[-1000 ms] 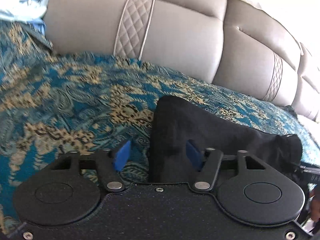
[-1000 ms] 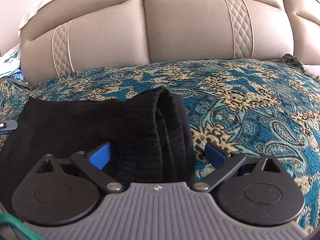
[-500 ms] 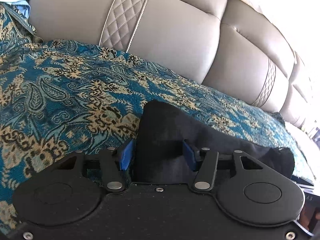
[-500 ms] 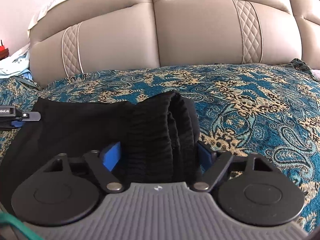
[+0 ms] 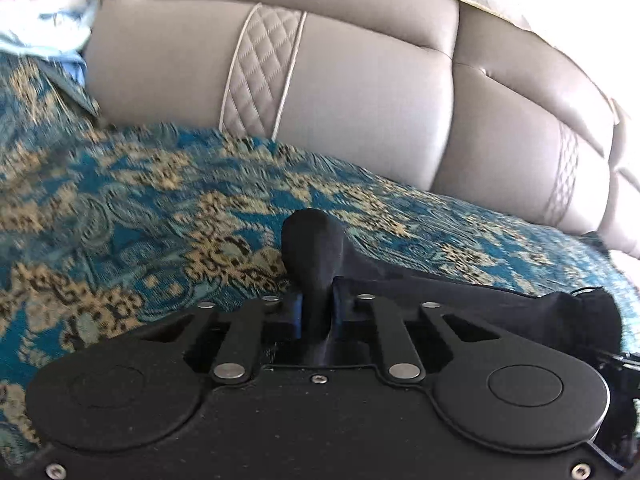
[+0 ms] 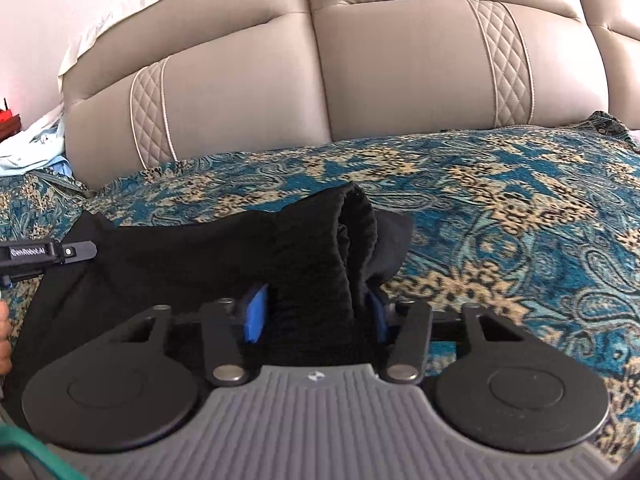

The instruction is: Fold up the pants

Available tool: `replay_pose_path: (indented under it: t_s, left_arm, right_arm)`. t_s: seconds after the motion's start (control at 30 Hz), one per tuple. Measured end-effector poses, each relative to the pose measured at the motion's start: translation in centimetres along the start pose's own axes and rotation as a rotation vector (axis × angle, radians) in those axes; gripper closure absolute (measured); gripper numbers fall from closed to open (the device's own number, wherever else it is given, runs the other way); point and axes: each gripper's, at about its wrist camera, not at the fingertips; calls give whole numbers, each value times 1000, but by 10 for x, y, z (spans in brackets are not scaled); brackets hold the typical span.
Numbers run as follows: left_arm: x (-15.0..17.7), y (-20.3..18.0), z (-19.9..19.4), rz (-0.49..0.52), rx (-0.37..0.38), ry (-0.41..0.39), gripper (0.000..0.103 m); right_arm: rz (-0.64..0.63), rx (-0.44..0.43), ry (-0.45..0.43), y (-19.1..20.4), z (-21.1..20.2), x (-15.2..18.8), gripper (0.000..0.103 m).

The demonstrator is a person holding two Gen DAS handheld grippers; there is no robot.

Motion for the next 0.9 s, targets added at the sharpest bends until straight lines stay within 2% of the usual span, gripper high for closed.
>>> replay_pose_path:
  t_s: [0.13, 0.33, 0.5, 0.63, 0.9]
  left_arm:
    - [-12, 7, 1, -2, -38, -10, 92]
    - [-52, 28, 11, 13, -127, -37, 92]
    - [-97, 48, 23, 15, -228, -75, 92]
    - [-120, 66, 40, 14, -290, -68, 92]
    - [-128, 86, 83, -7, -351, 1, 90]
  right_arm:
    - [19, -2, -16, 12, 4, -10, 69]
    - [40, -46, 6, 39, 29, -40, 74]
    - [9, -77, 24, 75, 59, -81, 77]
    - [8, -85, 42, 97, 87, -104, 76]
    - [12, -62, 37, 115, 111, -117, 74]
Point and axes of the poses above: each gripper's, at about its wrist camera, not at the fingertips, and z roughly the way its jaws point, y to its left, x to its underside, and after that the axes turned 14 degrees about y, right-handed
